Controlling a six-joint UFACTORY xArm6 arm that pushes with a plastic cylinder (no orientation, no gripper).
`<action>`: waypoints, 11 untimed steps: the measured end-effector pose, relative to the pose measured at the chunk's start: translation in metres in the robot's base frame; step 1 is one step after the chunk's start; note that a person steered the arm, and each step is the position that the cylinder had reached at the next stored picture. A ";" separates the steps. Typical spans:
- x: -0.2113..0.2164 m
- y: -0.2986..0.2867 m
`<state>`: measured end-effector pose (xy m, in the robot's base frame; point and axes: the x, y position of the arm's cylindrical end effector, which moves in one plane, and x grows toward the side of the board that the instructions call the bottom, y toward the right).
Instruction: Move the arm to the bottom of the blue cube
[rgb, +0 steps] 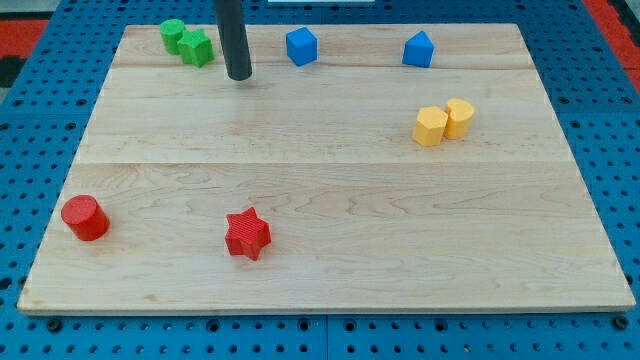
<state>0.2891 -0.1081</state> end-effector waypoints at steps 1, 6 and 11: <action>-0.005 0.000; -0.015 0.032; -0.005 0.123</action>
